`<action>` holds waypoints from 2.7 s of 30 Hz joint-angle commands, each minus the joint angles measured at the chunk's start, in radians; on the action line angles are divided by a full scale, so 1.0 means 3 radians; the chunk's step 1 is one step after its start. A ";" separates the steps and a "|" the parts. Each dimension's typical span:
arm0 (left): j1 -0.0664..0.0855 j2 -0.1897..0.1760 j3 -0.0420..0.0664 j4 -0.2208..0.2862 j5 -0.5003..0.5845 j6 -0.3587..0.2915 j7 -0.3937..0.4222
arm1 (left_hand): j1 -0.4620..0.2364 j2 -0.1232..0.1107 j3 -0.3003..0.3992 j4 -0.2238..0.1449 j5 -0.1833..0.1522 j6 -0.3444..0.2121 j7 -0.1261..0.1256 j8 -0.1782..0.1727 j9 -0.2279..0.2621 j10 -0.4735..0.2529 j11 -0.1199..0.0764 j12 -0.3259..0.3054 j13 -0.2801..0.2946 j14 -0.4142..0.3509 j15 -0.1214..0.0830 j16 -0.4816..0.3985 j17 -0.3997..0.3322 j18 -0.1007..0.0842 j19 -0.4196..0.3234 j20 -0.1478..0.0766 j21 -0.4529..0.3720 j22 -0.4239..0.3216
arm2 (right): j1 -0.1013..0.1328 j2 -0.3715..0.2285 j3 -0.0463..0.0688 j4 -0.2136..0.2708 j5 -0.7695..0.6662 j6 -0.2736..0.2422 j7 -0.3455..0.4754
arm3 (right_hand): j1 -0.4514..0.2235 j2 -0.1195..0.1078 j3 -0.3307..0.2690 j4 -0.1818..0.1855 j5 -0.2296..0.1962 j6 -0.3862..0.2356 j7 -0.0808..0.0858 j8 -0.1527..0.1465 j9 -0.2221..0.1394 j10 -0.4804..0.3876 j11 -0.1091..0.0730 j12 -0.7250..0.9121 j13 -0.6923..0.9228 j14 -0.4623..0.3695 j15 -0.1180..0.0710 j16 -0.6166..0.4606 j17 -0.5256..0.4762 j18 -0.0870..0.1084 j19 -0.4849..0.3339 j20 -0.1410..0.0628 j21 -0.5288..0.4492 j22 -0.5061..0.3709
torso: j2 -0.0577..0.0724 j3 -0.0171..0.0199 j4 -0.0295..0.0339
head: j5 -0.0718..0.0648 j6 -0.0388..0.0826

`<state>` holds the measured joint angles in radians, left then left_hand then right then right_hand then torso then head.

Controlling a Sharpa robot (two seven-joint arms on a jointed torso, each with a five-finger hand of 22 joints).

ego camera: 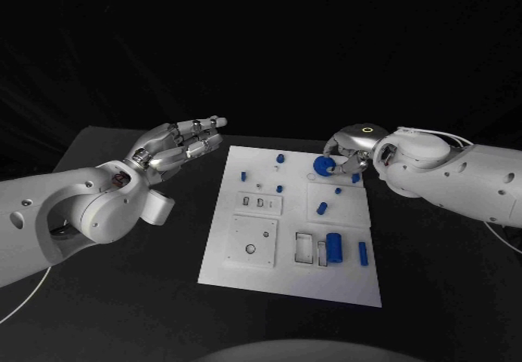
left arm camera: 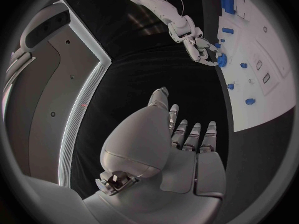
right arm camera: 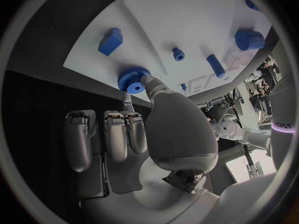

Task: Assemble the parts on the task board

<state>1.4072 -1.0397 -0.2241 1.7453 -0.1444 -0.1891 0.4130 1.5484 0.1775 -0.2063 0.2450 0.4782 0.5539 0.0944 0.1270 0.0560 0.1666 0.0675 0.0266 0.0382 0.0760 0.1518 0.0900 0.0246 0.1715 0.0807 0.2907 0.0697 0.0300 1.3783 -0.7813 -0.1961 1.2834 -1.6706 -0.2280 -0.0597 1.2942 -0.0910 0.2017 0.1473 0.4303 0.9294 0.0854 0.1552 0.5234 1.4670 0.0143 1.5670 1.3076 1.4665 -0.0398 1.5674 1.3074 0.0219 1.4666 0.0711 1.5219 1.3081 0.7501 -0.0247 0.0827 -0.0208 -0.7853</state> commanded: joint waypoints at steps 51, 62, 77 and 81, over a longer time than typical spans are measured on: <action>-0.0002 0.0068 0.0002 -0.0015 -0.0020 0.0076 -0.0064 | 0.0049 -0.0009 0.0003 -0.0037 0.0034 0.0008 0.0011 0.0020 0.0005 0.0073 0.0012 0.0027 0.0017 0.0043 0.0024 0.0039 0.0007 0.0016 0.0033 0.0006 0.0028 0.0007 | 0.0054 0.0939 0.0012 -0.0446 0.0089 0.0341 0.0137 | 0.0014 0.0002 0.0045 -0.0022 0.0019 0.0029 -0.0001 -0.0062 -0.0002 0.0346 0.0013 0.0013 0.0877 0.0348 -0.0006 0.0011 0.0878 -0.0016 0.0177 -0.0005 -0.0023 0.0799 | 0.0001 0.0003 0.0000 | 0.0016 -0.0057; -0.0002 0.0071 0.0002 -0.0018 -0.0021 0.0081 -0.0068 | 0.0052 -0.0011 0.0003 -0.0040 0.0038 0.0009 0.0014 0.0021 0.0005 0.0075 0.0013 0.0026 0.0017 0.0043 0.0026 0.0040 0.0007 0.0015 0.0036 0.0007 0.0030 0.0007 | 0.0029 0.0956 0.0012 -0.0476 0.0101 0.0407 0.0145 | -0.0029 -0.0028 0.0103 -0.0028 -0.0041 -0.0295 0.0031 -0.0314 -0.0187 0.0346 0.0027 0.0013 0.0877 0.0348 0.0023 0.0011 0.0878 -0.0002 0.0133 0.0028 -0.0069 0.0782 | 0.0001 0.0002 -0.0003 | 0.0018 -0.0056; -0.0002 0.0070 0.0002 -0.0023 -0.0021 0.0081 -0.0080 | 0.0053 -0.0012 0.0003 -0.0041 0.0040 0.0006 0.0014 0.0020 0.0004 0.0069 0.0014 0.0025 0.0016 0.0043 0.0026 0.0039 0.0007 0.0015 0.0037 0.0007 0.0031 0.0007 | 0.0016 0.0936 0.0011 -0.0449 0.0103 0.0425 0.0161 | -0.0062 -0.0034 0.0106 -0.0053 -0.0179 -0.0614 0.0004 -0.0314 -0.0417 0.0346 0.0010 0.0013 0.0877 0.0348 0.0016 0.0011 0.0878 -0.0009 0.0153 0.0026 -0.0048 0.0791 | 0.0000 0.0001 -0.0004 | 0.0022 -0.0062; -0.0002 0.0070 0.0002 -0.0024 -0.0021 0.0081 -0.0081 | 0.0055 -0.0014 0.0003 -0.0044 0.0043 0.0004 0.0016 0.0020 0.0004 0.0069 0.0015 0.0024 0.0016 0.0044 0.0028 0.0040 0.0007 0.0014 0.0037 0.0007 0.0031 0.0007 | 0.0012 0.0925 0.0011 -0.0439 0.0103 0.0426 0.0167 | -0.0072 -0.0026 0.0102 -0.0056 -0.0202 -0.0541 0.0010 -0.0284 -0.0432 0.0346 0.0012 0.0013 0.0877 0.0348 0.0016 0.0011 0.0878 -0.0005 0.0143 0.0025 -0.0058 0.0787 | 0.0000 0.0002 -0.0004 | 0.0022 -0.0060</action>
<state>1.4063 -1.0205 -0.2243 1.7366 -0.1463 -0.1806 0.3844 1.5522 0.1737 -0.2064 0.2395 0.4857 0.5537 0.0942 0.1269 0.0558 0.1843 0.0712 0.0311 0.0420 0.0830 0.1589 0.0985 0.0250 0.1715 0.0842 0.2943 0.0734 0.0310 1.3879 -0.5019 -0.1892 1.1507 -1.6310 -0.1349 -0.0156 1.2832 -0.1017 0.2309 0.1354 0.3736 0.7587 0.0892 0.0633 0.3942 1.4669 0.0143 1.5669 1.3079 1.4664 -0.0397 1.5674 1.3076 0.0219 1.4665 0.0713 1.5043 1.3081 0.7501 -0.0242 0.0817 -0.0145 -0.8037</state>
